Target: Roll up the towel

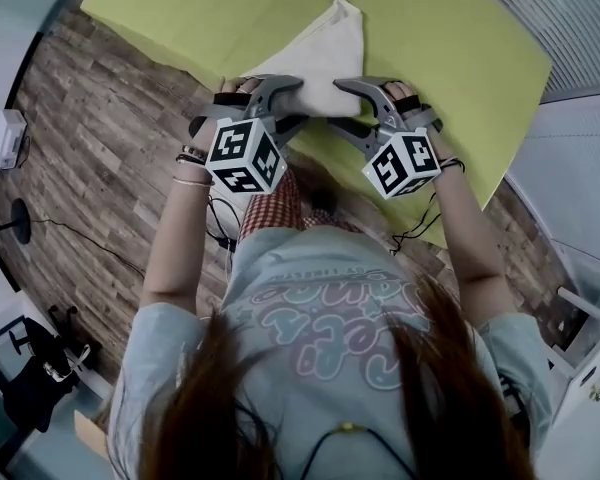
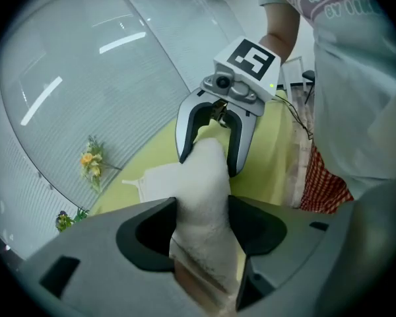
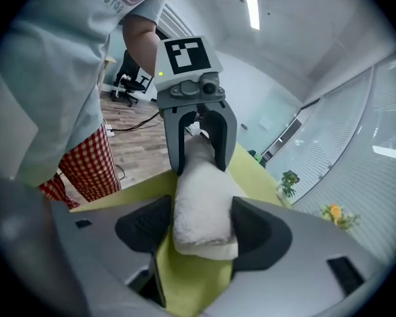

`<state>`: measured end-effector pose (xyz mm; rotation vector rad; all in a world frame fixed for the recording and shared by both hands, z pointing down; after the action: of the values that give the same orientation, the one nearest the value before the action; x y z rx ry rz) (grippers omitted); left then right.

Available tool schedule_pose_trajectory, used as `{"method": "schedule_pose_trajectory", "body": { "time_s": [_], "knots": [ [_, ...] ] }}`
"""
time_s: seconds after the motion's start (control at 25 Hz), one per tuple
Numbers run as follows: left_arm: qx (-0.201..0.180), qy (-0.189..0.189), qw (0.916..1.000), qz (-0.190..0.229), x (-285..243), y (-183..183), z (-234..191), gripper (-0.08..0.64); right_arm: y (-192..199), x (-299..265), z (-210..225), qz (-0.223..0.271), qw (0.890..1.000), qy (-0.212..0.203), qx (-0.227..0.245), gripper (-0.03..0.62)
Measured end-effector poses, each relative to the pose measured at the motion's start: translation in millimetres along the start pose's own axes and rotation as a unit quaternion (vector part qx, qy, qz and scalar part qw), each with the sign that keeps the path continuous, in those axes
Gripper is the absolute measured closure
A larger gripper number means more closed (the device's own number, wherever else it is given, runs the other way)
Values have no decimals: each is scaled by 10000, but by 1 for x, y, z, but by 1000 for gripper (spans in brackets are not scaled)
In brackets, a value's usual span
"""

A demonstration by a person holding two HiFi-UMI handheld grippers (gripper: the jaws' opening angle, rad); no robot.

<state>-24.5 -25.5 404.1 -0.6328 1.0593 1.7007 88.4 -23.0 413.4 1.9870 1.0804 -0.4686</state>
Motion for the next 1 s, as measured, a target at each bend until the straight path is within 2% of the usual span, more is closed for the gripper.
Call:
{"method": "schedule_pose_trajectory", "body": {
  "time_s": [0.12,0.2,0.28,0.32,0.48,0.6,0.76,0.88,1.0],
  "knots": [
    [-21,-192,9995,240,-1,6,3,341,1,-2,-2,11,10000,9,-32,343],
    [-35,-169,9994,287,0,8,1,341,1,-4,1,-26,10000,-37,5,361],
    [-54,19,9997,242,3,6,-3,350,-1,0,5,-55,9997,-200,-85,388],
    [-16,167,9996,221,6,4,-6,380,-1,3,9,-62,9992,-327,-202,407],
    [334,830,9958,204,13,3,-29,406,-6,7,31,-62,9932,-873,-764,418],
    [541,1500,9871,159,9,8,-48,407,-7,-1,47,-87,9816,-1433,-1262,420],
    [757,2164,9733,134,-2,10,-76,407,2,-13,67,-90,9568,-2092,-2019,422],
    [892,2400,9665,185,-13,12,-94,407,12,-22,80,-10,9422,-2304,-2434,420],
    [945,2414,9656,196,-23,16,-110,405,19,-32,93,119,9360,-2262,-2695,407]
  ]
}}
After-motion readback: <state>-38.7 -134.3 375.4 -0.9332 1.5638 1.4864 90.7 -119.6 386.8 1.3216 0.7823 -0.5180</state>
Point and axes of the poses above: the fingertips, and each gripper's own axes: x backward along the fingers, z to its right, y out of its underside, the point moved 7 cm from there along x, backward along the fingers, and after that the axes turned 12 degrees about -z, right-handed, at the moved point
